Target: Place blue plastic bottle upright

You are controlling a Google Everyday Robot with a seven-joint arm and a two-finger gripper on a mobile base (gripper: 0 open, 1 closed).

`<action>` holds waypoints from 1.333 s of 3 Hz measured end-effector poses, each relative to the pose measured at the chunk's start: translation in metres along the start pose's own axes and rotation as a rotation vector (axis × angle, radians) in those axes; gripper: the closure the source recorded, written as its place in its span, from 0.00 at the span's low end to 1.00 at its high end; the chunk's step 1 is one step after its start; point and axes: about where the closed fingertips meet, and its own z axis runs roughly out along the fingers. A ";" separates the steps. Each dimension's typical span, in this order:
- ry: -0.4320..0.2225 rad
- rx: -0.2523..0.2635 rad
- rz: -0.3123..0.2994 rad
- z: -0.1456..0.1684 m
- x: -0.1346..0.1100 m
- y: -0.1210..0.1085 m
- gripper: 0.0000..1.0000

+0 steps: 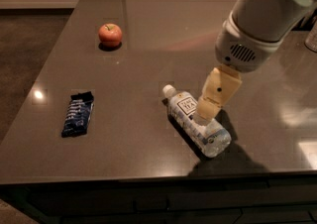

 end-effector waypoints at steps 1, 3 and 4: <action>-0.019 -0.019 0.101 0.018 -0.018 0.007 0.00; 0.014 -0.004 0.260 0.065 -0.040 0.005 0.00; 0.041 -0.010 0.304 0.083 -0.043 -0.001 0.00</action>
Offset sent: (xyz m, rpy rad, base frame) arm 0.0265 0.0563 -0.0564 0.0636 0.0631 -0.3153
